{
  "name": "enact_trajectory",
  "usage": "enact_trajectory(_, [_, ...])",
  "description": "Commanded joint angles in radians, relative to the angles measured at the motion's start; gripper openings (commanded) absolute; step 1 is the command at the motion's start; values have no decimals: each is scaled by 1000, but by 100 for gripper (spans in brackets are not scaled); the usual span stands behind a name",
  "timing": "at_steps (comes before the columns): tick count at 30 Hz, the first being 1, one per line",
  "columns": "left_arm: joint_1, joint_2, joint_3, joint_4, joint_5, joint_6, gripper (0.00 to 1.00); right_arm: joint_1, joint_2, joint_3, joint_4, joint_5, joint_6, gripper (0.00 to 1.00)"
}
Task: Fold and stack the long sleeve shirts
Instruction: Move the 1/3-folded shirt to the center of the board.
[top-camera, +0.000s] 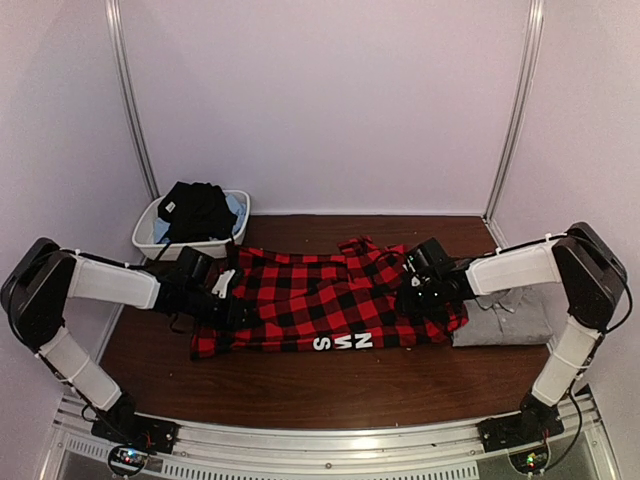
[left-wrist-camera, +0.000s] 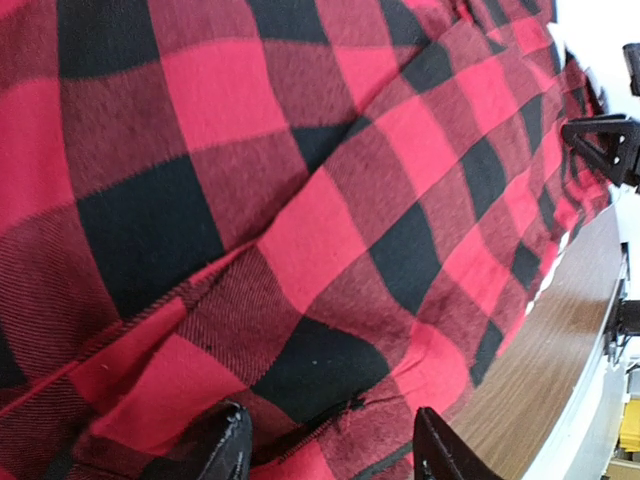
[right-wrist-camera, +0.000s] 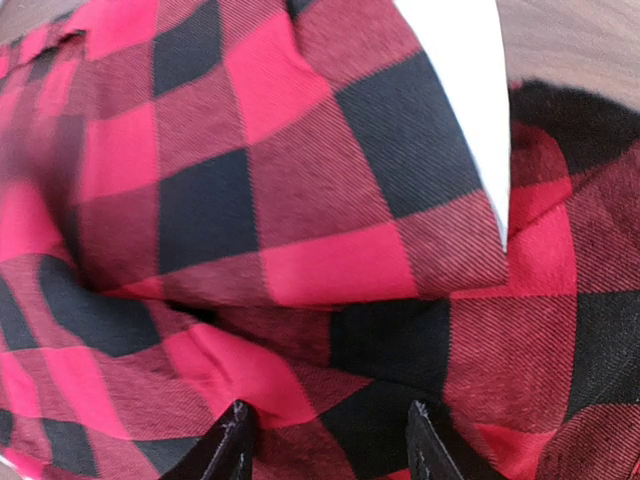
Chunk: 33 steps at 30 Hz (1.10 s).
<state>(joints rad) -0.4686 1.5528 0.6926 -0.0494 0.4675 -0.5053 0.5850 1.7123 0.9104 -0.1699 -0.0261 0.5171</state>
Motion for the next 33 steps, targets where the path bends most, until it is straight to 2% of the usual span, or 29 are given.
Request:
enact_trajectory(1, [-25,39,-16,29,-71,-7,56,-1,40,9,-52,106,-25,53])
enact_trajectory(8, [-30,21,-65,-48,-174,-8,56,24,0,-111,-43,134,-19,52])
enact_trajectory(19, [-42,-151,-193,-149,-278,-82,57,225,-130,-265,-68,166,179,52])
enact_trajectory(26, [-61,-285,-268,-150,-297,-179,57,350,-130,-280,-108,194,297,52])
enact_trajectory(33, [-70,-438,-289,-210,-324,-218,57,366,-146,-238,-203,260,303,54])
